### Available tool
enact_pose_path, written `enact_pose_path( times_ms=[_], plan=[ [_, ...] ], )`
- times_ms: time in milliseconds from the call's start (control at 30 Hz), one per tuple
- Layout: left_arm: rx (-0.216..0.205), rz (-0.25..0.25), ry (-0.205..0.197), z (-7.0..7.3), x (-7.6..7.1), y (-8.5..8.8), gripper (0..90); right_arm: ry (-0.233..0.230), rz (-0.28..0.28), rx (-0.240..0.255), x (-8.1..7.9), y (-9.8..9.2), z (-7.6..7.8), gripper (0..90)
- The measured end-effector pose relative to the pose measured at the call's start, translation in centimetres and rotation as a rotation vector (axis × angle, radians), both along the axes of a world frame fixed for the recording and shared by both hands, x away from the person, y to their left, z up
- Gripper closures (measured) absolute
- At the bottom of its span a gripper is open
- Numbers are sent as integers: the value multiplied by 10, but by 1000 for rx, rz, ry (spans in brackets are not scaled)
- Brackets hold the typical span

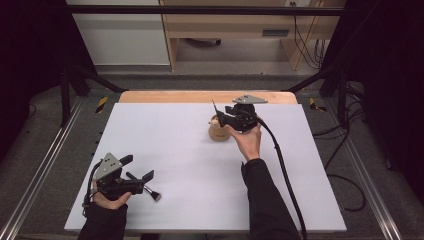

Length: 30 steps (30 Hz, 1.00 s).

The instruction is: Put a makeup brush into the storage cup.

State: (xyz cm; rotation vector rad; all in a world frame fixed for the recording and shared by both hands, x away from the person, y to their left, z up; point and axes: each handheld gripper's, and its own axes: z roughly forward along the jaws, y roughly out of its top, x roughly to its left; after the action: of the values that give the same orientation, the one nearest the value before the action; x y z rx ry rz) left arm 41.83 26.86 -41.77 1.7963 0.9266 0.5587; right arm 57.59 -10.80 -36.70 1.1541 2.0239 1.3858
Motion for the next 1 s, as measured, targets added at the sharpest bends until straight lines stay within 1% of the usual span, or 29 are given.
enact_pose_path(
  times_ms=[67,100,167,300,433,500,533,567,733,867,1000],
  plan=[
    [1,1,0,0,0,1,57,-11,15,-3,-6,-1,4,548],
    [1,1,0,0,0,1,56,-21,19,5,-10,-2,6,542],
    [2,2,1,0,0,1,56,-27,21,20,-16,-7,8,522],
    [3,3,1,0,0,1,56,-35,19,24,-26,-16,9,481],
    [4,5,2,0,0,1,56,-33,28,42,-37,-26,9,427],
    [6,3,4,-1,0,1,56,-43,36,48,-43,-30,9,396],
    [7,3,5,-1,0,1,56,-37,42,50,-46,-32,8,378],
    [1,3,5,-1,0,0,56,-36,44,48,-49,-34,8,363],
    [11,0,5,-1,0,-1,56,-33,56,37,-65,-47,7,317],
    [11,2,3,-1,0,0,56,-48,59,54,-77,-55,6,281],
    [15,1,3,-1,-1,-1,56,-49,55,48,-86,-63,3,225]
  ],
)
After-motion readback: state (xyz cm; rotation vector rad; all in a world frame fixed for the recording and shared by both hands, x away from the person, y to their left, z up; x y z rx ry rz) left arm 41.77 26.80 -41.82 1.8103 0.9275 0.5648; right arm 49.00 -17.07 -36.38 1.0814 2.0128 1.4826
